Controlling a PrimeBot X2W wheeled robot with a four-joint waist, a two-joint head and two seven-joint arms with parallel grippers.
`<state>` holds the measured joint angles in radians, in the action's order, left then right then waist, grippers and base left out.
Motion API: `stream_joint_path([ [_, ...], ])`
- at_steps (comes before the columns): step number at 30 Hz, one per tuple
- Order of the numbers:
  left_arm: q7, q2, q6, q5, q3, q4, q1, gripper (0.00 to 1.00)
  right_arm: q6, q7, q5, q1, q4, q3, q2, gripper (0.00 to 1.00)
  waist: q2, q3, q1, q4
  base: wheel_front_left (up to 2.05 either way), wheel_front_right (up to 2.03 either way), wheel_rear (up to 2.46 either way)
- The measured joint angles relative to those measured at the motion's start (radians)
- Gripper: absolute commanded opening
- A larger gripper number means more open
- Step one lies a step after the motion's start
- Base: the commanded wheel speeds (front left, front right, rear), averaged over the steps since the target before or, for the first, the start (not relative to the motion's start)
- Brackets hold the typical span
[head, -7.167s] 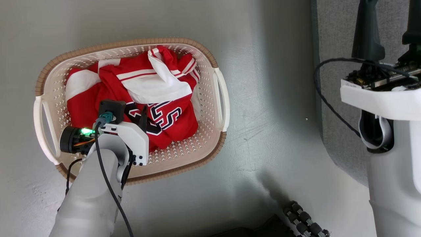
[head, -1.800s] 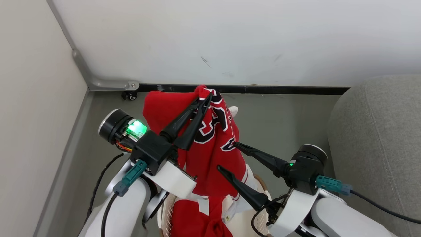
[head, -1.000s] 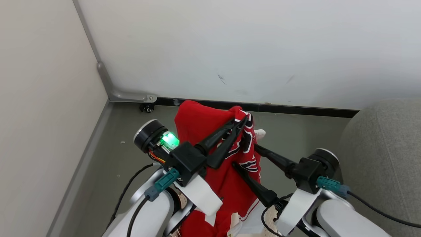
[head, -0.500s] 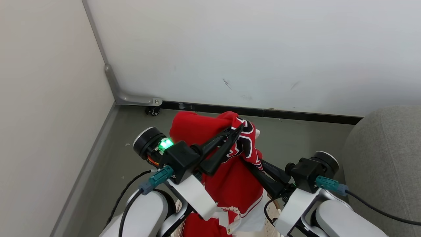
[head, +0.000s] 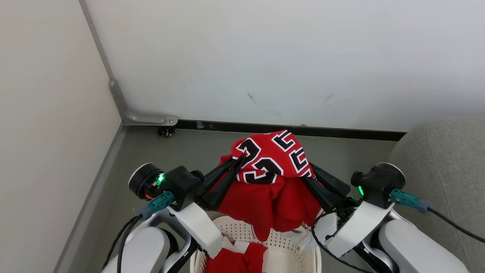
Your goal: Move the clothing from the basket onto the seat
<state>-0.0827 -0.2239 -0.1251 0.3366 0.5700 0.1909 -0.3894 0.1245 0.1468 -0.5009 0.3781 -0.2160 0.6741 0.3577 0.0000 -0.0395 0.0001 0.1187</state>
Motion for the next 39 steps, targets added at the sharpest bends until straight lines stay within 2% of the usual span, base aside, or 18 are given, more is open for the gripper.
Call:
stream_joint_path([
  [1, -0.002, 0.001, -0.003, 0.007, -0.001, 0.000, 0.000, 0.08, 0.000, 0.000, -0.002, 0.000, 0.005, -0.007, 0.002, 0.00, 0.0000, 0.000, -0.0001, -0.003, 0.00, 0.00, 0.00],
  [2, -0.003, 0.003, -0.003, 0.014, -0.002, 0.000, 0.000, 0.35, 0.000, 0.000, -0.003, 0.000, 0.011, -0.015, 0.003, 0.00, 0.0000, -0.001, -0.0001, -0.007, 0.00, 0.00, 0.00],
  [3, -0.006, 0.004, -0.003, 0.018, -0.001, 0.000, 0.000, 0.35, 0.000, 0.000, -0.004, 0.000, 0.016, -0.023, 0.005, 0.00, 0.0000, -0.001, -0.0001, -0.010, 0.00, 0.00, 0.00],
  [4, -0.008, 0.005, -0.003, 0.023, -0.001, -0.001, 0.000, 0.50, 0.000, 0.000, -0.005, 0.000, 0.019, -0.029, 0.007, 0.00, 0.0000, -0.001, 0.0000, -0.014, 0.00, 0.00, 0.00],
  [5, -0.011, 0.005, -0.003, 0.025, 0.000, -0.002, 0.000, 0.85, 0.000, 0.000, -0.005, 0.000, 0.020, -0.035, 0.010, 0.00, 0.0000, -0.002, 0.0000, -0.017, 0.00, 0.00, 0.00],
  [6, -0.013, 0.005, -0.003, 0.028, 0.002, -0.003, 0.000, 1.00, 0.000, 0.000, -0.005, 0.000, 0.020, -0.042, 0.012, 0.00, 0.0000, -0.002, -0.0001, -0.021, 0.00, 0.00, 0.00],
  [11, -0.021, -0.007, -0.003, 0.032, 0.017, -0.014, 0.004, 1.00, 0.000, 0.000, -0.012, -0.001, 0.027, -0.081, 0.031, 0.00, 0.0000, -0.004, 0.0000, -0.040, 0.00, 0.00, 0.00],
  [19, -0.032, -0.063, -0.003, 0.035, 0.081, -0.034, 0.025, 1.00, 0.000, -0.003, -0.012, -0.008, 0.047, -0.132, 0.070, 0.00, 0.0000, -0.006, -0.0001, -0.073, 0.00, 0.00, 0.00],
  [30, -0.030, -0.116, -0.003, 0.078, 0.168, -0.051, 0.061, 1.00, 0.000, -0.040, -0.009, -0.012, 0.088, -0.154, 0.101, 0.00, 0.0000, -0.006, 0.0000, -0.123, 0.00, 0.00, 0.00],
  [39, -0.032, -0.116, -0.003, 0.146, 0.177, -0.080, 0.068, 1.00, 0.000, -0.064, -0.002, -0.051, 0.117, -0.176, 0.117, 0.00, 0.0000, -0.002, 0.0000, -0.166, 0.00, 0.00, 0.00],
])
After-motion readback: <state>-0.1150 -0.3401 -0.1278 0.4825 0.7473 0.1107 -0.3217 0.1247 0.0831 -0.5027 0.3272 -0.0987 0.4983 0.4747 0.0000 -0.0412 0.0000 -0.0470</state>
